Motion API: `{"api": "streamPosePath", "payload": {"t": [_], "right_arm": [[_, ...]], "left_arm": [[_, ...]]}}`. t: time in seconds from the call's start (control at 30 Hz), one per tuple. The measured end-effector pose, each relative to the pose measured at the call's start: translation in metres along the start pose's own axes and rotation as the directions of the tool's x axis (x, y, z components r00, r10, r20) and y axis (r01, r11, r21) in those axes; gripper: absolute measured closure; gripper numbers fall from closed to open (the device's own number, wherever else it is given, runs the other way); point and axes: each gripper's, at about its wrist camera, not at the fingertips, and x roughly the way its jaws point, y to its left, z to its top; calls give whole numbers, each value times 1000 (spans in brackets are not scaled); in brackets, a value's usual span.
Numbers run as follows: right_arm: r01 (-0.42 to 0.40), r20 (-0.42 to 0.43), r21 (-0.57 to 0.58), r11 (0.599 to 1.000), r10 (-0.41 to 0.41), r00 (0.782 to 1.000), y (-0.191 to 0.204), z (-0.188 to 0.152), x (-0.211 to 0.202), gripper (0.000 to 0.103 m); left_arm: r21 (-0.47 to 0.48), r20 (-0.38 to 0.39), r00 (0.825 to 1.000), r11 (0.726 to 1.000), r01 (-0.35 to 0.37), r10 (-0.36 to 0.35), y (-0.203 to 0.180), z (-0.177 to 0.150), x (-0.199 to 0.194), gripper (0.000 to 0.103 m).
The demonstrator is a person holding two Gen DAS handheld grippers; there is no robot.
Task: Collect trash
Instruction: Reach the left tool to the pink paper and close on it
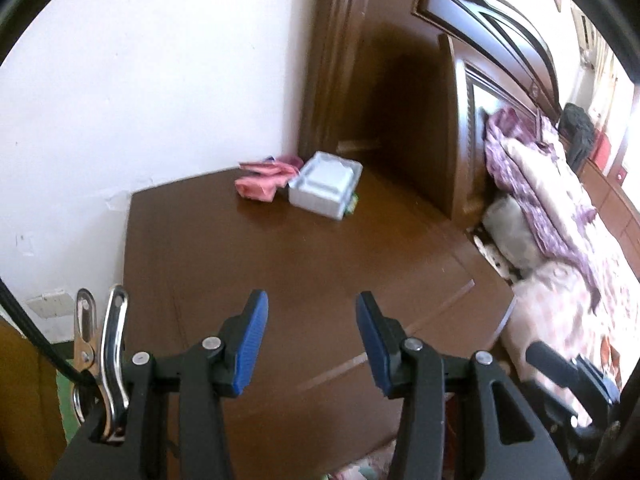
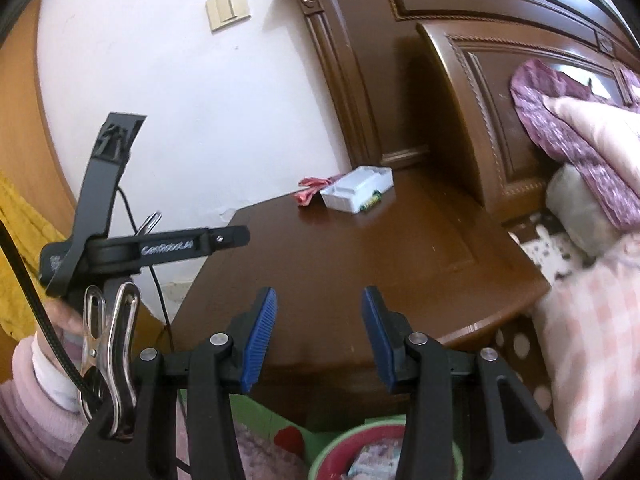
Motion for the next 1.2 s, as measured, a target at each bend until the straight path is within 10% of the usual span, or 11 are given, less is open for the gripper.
{"api": "streamPosePath", "payload": {"t": [0.7,1.2], "right_arm": [[52,-103,-75,996,-59,993,-30,65,83,57],[47,-145,-150,987,-69,987,-46,86,125,57]], "left_arm": [[-179,-50,999,984,12,-21,32,110,123,54],[-261,-265,964,964,-39,-33,53,140,220,53]]}}
